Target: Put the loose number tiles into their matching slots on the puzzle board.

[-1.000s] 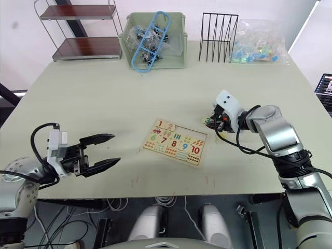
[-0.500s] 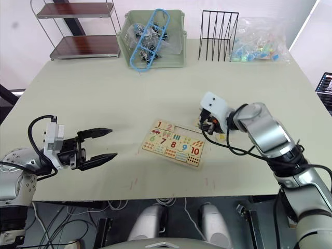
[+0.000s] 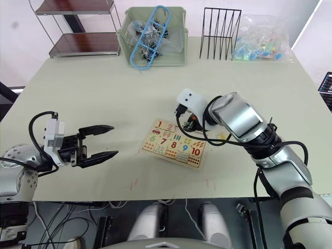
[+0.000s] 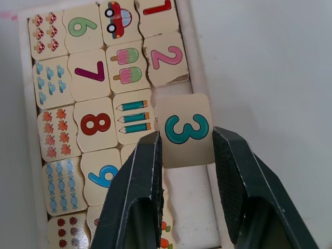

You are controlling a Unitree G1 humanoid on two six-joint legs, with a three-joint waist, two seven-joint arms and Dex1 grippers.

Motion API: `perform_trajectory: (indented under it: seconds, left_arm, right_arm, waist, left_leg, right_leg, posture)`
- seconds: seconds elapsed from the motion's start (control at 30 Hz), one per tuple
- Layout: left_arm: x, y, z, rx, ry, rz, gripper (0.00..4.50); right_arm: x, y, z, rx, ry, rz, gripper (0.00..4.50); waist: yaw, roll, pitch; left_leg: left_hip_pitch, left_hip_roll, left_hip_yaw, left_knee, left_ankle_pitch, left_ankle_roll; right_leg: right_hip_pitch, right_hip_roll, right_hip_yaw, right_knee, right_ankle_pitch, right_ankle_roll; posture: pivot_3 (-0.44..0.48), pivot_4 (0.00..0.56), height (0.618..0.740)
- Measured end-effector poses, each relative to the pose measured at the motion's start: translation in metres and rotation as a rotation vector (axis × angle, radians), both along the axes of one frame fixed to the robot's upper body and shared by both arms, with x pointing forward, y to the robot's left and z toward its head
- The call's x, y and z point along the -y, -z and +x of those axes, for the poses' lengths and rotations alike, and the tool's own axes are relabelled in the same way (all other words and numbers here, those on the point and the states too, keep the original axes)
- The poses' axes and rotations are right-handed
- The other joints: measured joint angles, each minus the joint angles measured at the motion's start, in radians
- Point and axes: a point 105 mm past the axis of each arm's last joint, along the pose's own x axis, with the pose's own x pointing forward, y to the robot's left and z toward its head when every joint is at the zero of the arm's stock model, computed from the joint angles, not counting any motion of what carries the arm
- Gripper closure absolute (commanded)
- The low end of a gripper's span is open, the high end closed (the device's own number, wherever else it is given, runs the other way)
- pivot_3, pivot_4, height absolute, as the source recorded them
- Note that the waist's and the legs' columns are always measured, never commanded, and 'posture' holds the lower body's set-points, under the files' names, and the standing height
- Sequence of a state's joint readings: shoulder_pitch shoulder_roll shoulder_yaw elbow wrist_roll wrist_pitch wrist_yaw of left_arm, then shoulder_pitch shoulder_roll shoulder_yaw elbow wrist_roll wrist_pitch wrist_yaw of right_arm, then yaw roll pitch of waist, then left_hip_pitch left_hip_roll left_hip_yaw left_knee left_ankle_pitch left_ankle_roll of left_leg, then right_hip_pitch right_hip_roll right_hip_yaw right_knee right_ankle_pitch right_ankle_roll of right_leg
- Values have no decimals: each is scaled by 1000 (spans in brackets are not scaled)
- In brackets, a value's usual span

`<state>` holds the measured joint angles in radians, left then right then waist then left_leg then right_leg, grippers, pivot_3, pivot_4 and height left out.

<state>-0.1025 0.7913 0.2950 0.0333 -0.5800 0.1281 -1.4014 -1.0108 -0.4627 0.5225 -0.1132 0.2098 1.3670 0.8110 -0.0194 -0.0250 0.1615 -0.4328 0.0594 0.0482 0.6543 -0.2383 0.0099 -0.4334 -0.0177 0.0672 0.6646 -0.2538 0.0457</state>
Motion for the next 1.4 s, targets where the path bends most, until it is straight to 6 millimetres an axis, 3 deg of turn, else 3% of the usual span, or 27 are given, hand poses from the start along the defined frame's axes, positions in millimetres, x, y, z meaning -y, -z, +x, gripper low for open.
perform_trajectory:
  seconds: [0.3,0.47,0.67,1.4]
  left_arm:
    - [1,0,-1,-6,5,0,0]
    - [3,0,-2,-8,11,0,0]
    - [5,3,-4,-20,9,-7,0]
    - [7,6,-9,-29,17,-11,0]
  right_arm:
    - [-7,18,0,-55,22,-48,3658]
    - [-9,11,5,-26,26,-61,3658]
    - [-11,19,6,-43,18,-85,3658]
    - [-25,18,10,-15,-43,-125,3658]
  waist:
    - [-1,0,0]
    - [-2,0,0]
    - [-2,0,0]
    - [-23,0,0]
  left_leg:
    - [0,0,0,0,0,0]
    - [0,0,0,0,0,0]
    - [0,0,0,0,0,0]
    - [1,0,-1,2,0,0]
  right_leg:
    - [0,0,0,1,0,0]
    - [0,0,0,1,0,0]
    - [0,0,0,1,0,0]
    - [-1,0,-1,7,0,0]
  posture:
    - [0,150,740]
    - [0,150,740]
    - [0,150,740]
    - [0,150,740]
